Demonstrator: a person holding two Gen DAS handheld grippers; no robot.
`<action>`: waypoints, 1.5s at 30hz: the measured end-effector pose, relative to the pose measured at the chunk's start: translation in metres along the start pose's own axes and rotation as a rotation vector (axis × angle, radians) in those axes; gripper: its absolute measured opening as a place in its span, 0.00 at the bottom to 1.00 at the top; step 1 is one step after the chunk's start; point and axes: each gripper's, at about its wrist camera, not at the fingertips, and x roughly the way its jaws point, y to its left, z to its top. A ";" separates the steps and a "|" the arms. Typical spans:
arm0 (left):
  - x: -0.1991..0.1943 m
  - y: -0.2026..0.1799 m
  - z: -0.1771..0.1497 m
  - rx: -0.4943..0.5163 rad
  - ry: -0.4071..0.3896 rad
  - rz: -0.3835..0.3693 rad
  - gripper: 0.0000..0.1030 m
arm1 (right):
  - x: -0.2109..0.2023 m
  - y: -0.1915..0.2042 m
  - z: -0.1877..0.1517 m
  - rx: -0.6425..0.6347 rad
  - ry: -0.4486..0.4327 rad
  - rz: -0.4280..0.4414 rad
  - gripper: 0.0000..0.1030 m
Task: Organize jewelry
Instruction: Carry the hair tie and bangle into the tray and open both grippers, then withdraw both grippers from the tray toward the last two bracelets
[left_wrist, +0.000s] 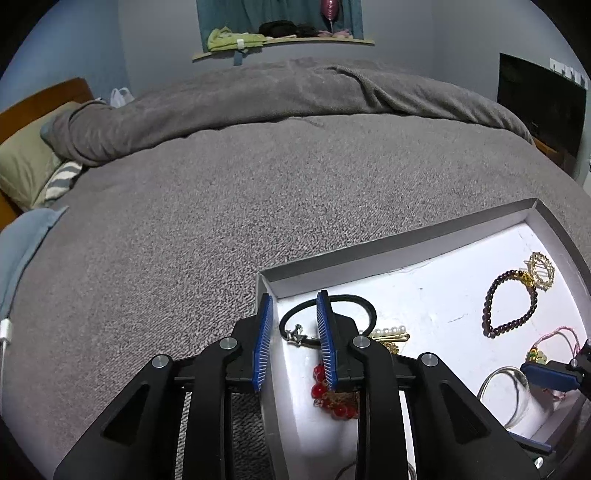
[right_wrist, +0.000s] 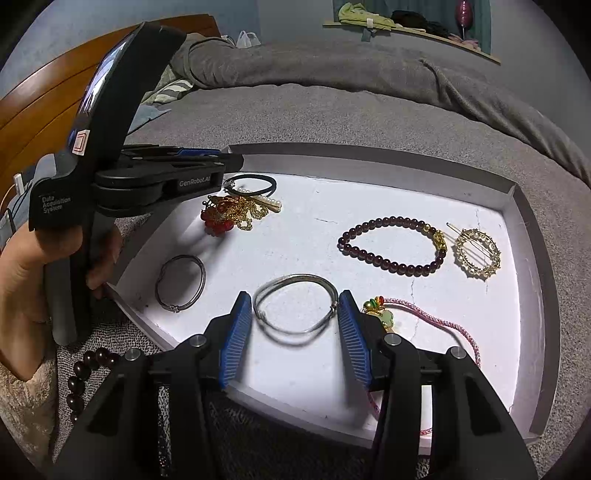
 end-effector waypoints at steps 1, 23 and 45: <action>0.000 0.000 0.000 -0.001 -0.003 0.000 0.26 | -0.001 0.000 0.000 -0.001 -0.006 0.001 0.58; -0.038 0.010 -0.002 -0.078 -0.151 0.049 0.84 | -0.058 -0.020 -0.014 0.126 -0.197 -0.024 0.92; -0.140 0.017 -0.078 -0.163 -0.182 0.059 0.89 | -0.131 -0.001 -0.085 0.155 -0.319 -0.139 0.95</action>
